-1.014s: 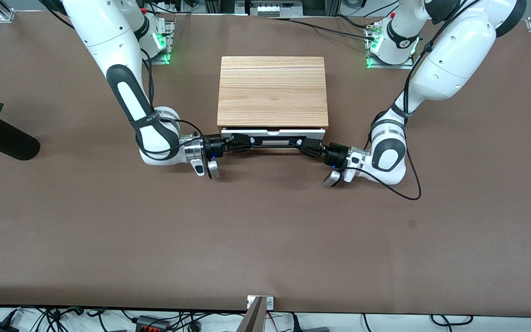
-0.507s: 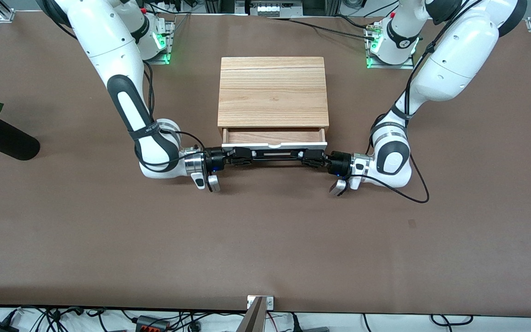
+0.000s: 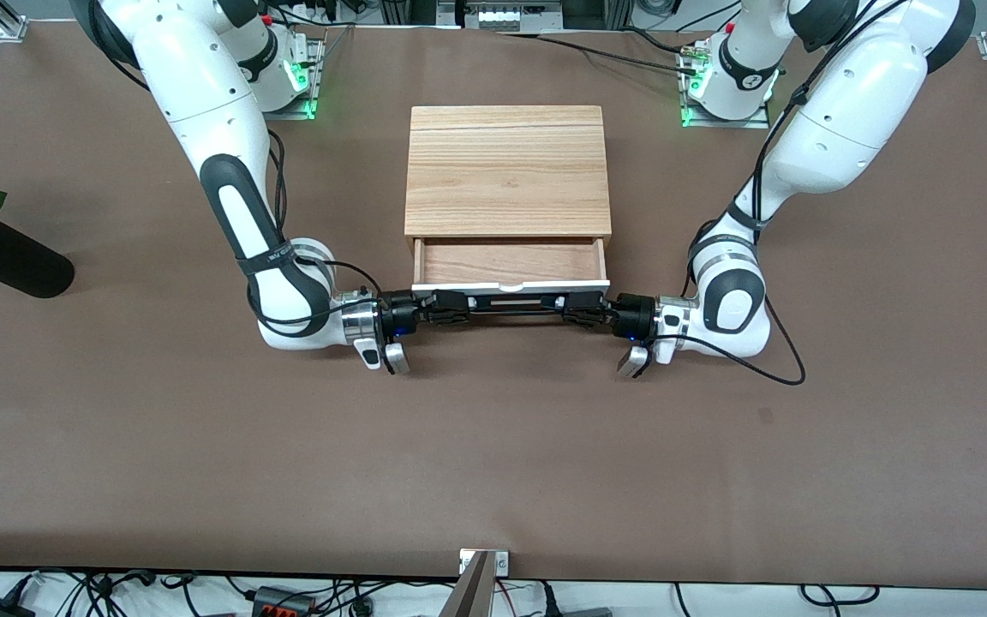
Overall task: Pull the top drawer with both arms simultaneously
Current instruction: 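Pull the handle outward with both grippers to slide the drawer open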
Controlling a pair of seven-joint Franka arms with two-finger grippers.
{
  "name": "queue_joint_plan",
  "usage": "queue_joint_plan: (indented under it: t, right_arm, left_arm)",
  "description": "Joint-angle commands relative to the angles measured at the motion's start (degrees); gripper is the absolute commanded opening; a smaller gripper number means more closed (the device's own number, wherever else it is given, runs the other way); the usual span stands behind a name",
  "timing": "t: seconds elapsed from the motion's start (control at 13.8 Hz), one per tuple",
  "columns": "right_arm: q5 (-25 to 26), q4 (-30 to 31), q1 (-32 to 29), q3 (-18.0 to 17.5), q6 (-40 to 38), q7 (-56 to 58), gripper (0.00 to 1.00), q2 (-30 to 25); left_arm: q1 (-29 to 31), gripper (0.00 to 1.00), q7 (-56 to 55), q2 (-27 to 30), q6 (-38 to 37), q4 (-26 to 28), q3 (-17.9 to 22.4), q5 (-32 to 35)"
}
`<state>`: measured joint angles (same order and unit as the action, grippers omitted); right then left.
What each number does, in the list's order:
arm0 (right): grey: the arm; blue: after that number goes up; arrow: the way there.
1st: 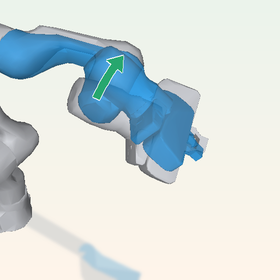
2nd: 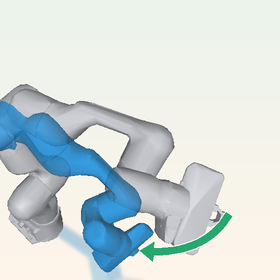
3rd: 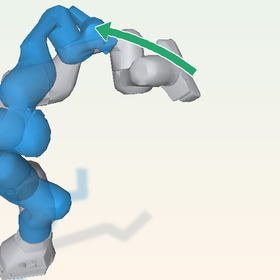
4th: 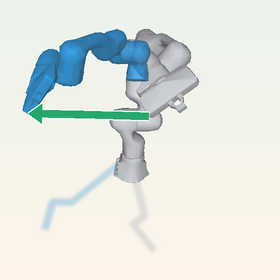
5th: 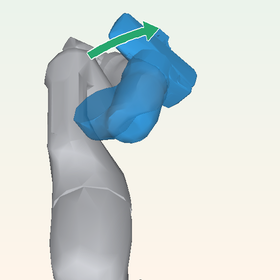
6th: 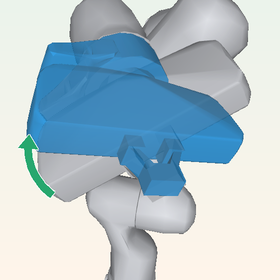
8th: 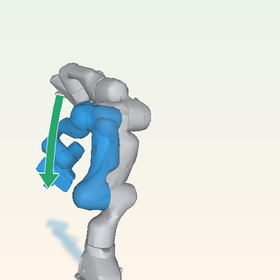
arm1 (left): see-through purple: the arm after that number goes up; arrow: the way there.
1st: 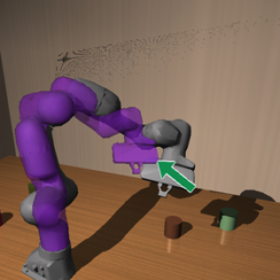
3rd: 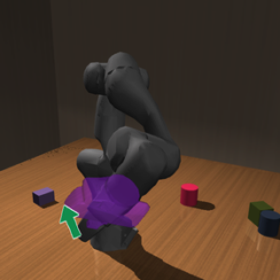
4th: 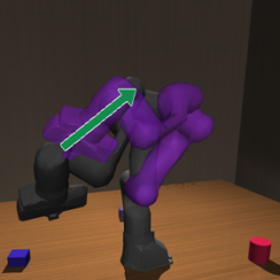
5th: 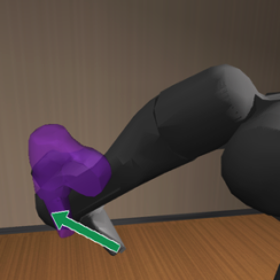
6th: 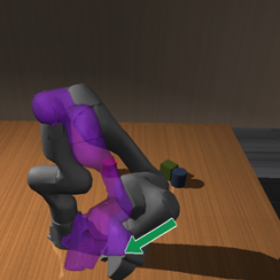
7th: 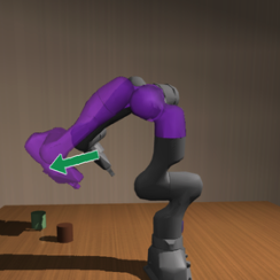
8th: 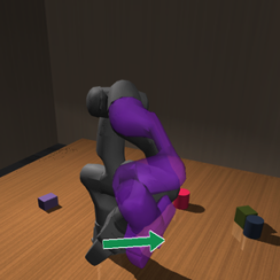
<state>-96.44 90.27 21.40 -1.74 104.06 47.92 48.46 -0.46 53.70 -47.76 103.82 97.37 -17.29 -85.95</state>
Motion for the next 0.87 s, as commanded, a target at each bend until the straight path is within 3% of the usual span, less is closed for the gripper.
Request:
queue_joint_plan:
  t: [0.0,0.07,0.22,0.29,0.36,0.43,0.65,0.8]
  right_arm:
    - [0.37,-2.55,-1.46,2.35,0.61,-0.98,0.70,0.76]
    - [1.33,-2.64,-1.37,2.62,0.53,-0.63,1.00,0.67]
    - [4.58,-2.73,-1.54,2.71,0.61,-0.89,1.00,-0.03]
    - [4.94,-2.73,-1.71,2.71,0.53,-0.89,1.00,-0.12]
    - [5.03,-2.73,-1.63,2.79,0.53,-0.89,1.00,-0.12]
    - [5.73,-2.82,-1.63,2.88,0.61,-0.98,1.00,-0.30]
    - [12.12,-5.44,-0.93,5.51,0.61,-4.21,1.00,-1.70]
    - [21.85,-8.77,-1.10,6.13,0.61,-10.88,1.00,-2.92]
  left_arm:
    - [0.72,0.16,0.71,0.91,-2.40,0.63,0.50,-1.33]
    - [0.72,0.18,0.71,0.91,-2.40,0.63,0.50,-1.33]
    - [0.72,0.40,0.62,0.91,-2.31,0.54,0.50,-1.33]
    - [0.46,0.61,0.62,0.91,-2.22,-0.15,0.59,-1.33]
    - [0.46,0.89,0.53,0.83,-1.70,-1.47,0.59,-1.15]
    - [0.54,1.00,0.62,0.91,-0.74,-1.74,0.59,-0.98]
    - [0.11,1.00,0.36,0.48,-0.20,-4.55,0.76,-0.97]
    - [-0.16,1.00,0.44,0.47,-0.20,-5.78,1.11,-0.80]
